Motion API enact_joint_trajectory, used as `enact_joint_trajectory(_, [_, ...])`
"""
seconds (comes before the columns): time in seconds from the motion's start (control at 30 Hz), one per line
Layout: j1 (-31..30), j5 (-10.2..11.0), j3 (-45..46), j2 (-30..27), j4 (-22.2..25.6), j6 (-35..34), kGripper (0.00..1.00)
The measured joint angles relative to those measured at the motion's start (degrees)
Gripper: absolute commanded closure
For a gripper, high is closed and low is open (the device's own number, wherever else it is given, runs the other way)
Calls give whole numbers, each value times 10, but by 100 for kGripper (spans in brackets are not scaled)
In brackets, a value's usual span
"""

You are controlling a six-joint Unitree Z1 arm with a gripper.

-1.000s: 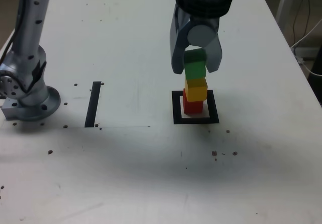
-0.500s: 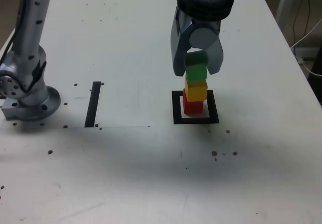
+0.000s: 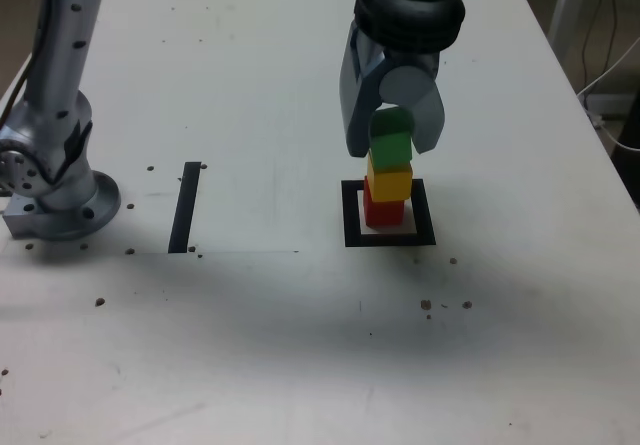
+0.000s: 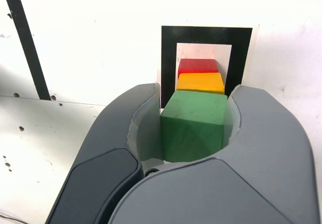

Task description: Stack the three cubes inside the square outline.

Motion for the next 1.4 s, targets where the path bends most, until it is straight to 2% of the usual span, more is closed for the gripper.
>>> enact_joint_trajectory(0.2, [0,-2,5,0,-11,0,65])
enact_joint_trajectory(0.27, [0,-5,5,0,-11,0,60])
enact_joint_trajectory(0.37, [0,-8,7,0,-12,-1,47])
enact_joint_trajectory(0.53, [1,-10,14,0,-18,-1,14])
enact_joint_trajectory(0.63, [2,-8,17,0,-21,-1,2])
enact_joint_trajectory(1.17, [2,-3,28,-3,-15,-2,1])
enact_joint_trajectory(1.4, [2,-1,27,-69,-20,27,1])
